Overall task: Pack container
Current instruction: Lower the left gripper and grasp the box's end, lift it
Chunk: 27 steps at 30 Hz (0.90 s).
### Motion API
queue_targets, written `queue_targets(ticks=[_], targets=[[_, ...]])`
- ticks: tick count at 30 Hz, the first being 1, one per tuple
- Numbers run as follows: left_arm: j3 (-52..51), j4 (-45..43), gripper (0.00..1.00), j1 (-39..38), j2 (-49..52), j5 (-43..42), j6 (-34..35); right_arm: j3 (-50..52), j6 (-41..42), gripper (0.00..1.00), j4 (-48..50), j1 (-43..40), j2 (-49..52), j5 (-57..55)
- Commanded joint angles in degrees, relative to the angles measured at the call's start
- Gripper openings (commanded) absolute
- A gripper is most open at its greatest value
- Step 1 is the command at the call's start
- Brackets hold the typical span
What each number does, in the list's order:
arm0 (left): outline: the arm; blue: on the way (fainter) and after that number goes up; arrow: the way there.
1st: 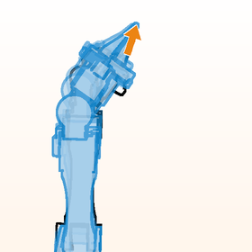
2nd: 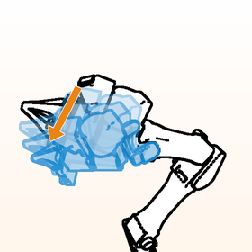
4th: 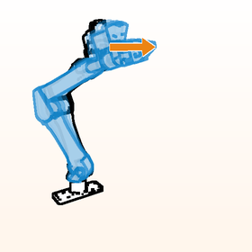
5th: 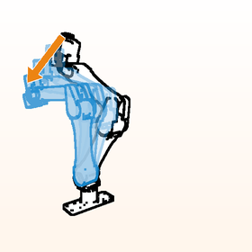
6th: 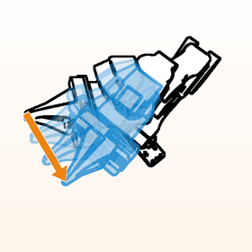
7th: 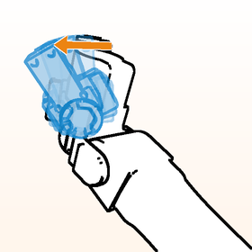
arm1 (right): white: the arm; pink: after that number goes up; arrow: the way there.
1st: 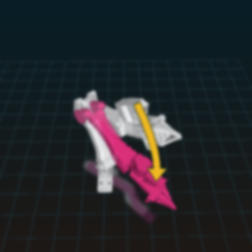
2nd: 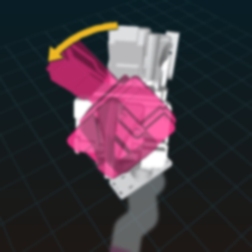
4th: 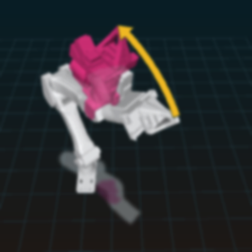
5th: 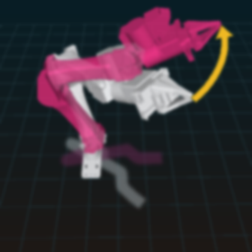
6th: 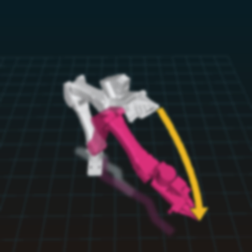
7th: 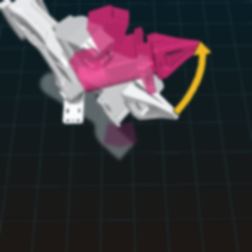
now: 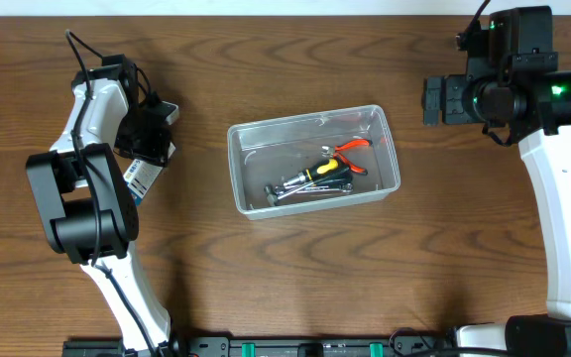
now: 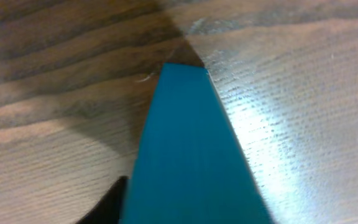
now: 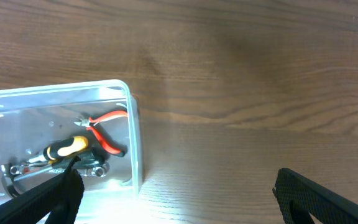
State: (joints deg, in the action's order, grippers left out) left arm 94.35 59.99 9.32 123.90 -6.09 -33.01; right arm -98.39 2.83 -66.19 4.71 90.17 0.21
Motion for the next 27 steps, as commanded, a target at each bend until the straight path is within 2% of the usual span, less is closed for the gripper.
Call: queue_targets(ticks=[1,4,15,22,27], targets=[[-0.28,0.22,0.15,0.31,0.44,-0.81,-0.79,-0.15,0.76,0.99,-0.04,-0.13,0.22,0.02],[-0.28,0.24,0.06,0.31,0.42,-0.81,-0.74,-0.15,0.76,0.99,-0.04,-0.13,0.22,0.02],[3.1,0.42,0.06,0.31,-2.14,-0.81,2.08,-0.15,0.76,0.99,-0.04,-0.13,0.22,0.02],[11.85,1.79,0.06,-0.68,-9.75,-0.83,3.54,-0.15,0.76,0.99,-0.04,-0.13,0.22,0.0],[14.49,1.73,0.06,-4.66,-17.38,-1.46,3.52,-0.15,0.76,0.99,-0.04,-0.13,0.22,0.02]])
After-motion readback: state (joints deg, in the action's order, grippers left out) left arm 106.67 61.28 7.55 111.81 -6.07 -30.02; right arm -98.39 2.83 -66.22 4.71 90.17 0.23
